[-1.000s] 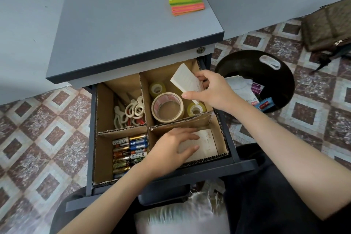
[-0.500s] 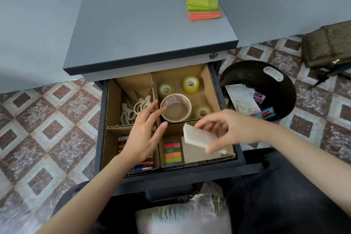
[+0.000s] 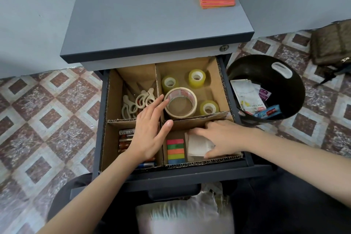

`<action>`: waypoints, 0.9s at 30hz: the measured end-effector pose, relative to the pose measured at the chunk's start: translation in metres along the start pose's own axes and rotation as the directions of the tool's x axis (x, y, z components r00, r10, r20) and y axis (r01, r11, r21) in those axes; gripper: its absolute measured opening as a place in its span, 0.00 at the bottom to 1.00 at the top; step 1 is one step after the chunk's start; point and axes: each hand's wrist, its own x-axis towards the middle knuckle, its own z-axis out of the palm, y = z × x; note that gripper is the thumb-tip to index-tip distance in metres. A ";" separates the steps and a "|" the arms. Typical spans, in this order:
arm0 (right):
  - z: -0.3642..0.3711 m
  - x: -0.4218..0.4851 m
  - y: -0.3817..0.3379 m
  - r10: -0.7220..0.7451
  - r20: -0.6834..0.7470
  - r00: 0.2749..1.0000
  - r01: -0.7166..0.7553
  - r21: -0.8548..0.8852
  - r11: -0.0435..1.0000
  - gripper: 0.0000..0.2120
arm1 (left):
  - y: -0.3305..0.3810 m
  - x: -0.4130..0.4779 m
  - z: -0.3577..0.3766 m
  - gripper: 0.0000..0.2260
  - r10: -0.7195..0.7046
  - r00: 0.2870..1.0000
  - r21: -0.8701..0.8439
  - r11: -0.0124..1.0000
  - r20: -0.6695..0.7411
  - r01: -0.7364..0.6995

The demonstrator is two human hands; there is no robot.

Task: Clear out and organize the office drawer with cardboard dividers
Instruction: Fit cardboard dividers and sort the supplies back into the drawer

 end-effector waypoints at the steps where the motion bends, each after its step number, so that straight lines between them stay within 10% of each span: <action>1: 0.001 0.000 0.000 -0.011 -0.019 1.000 0.009 -0.060 0.998 0.35 | 0.000 0.000 0.000 0.30 0.001 1.000 0.007 1.000 0.000 -0.001; 27: 0.002 0.000 -0.009 0.029 0.128 0.991 -0.018 -0.089 0.996 0.28 | 0.002 -0.001 0.000 0.35 -0.022 1.000 0.032 0.999 0.012 0.022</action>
